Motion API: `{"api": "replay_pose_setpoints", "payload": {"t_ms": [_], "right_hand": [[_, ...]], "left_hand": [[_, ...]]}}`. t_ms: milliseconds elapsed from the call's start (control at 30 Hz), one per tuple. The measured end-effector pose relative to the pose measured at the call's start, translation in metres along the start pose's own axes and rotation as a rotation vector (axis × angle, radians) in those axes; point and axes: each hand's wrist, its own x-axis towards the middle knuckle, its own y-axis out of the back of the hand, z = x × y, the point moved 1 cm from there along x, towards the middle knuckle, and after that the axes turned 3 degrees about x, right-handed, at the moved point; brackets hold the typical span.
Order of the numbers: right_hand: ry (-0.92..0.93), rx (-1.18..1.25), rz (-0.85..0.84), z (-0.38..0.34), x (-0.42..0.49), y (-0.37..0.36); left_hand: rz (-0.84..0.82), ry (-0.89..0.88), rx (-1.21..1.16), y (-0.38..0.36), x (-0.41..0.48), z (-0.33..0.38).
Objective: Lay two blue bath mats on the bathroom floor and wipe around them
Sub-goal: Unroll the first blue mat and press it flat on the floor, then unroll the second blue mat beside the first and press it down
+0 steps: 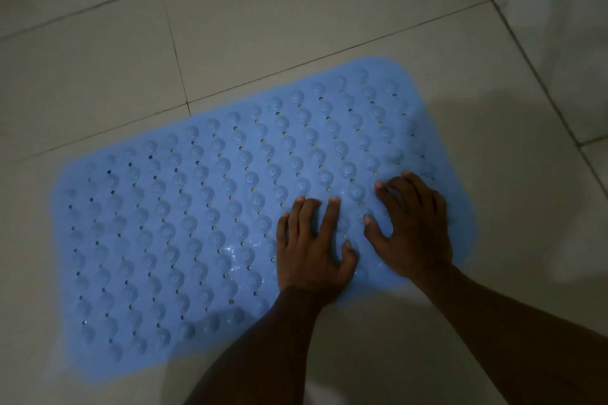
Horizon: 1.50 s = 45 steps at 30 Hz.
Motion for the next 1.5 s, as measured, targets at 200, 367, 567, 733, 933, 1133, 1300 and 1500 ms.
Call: {"api": "replay_pose_setpoints", "payload": {"t_ms": [200, 367, 567, 733, 933, 1133, 1300, 1500], "right_hand": [[0.003, -0.032, -0.024, -0.003, 0.001, 0.003], [-0.049, -0.059, -0.11, -0.02, 0.002, 0.007], [-0.163, -0.112, -0.517, -0.055, 0.007, 0.045], [0.039, -0.064, -0.563, -0.123, 0.065, 0.121], [0.188, -0.038, -0.254, -0.211, 0.164, 0.261], [0.289, -0.043, -0.033, -0.286, 0.223, 0.414], [0.339, -0.023, 0.065, -0.321, 0.244, 0.5], [0.364, 0.018, 0.105, -0.339, 0.253, 0.541]], "left_hand": [[0.044, -0.029, -0.021, 0.002, 0.0, 0.0], [-0.026, -0.044, 0.003, 0.011, -0.001, 0.0], [-0.203, -0.094, 0.073, 0.068, -0.005, -0.029], [-0.229, -0.049, 0.243, 0.177, 0.004, -0.073], [0.018, 0.018, 0.367, 0.36, 0.036, -0.097], [0.263, 0.051, 0.446, 0.525, 0.048, -0.088], [0.371, 0.075, 0.5, 0.616, 0.047, -0.081], [0.443, 0.065, 0.502, 0.656, 0.046, -0.071]]}}
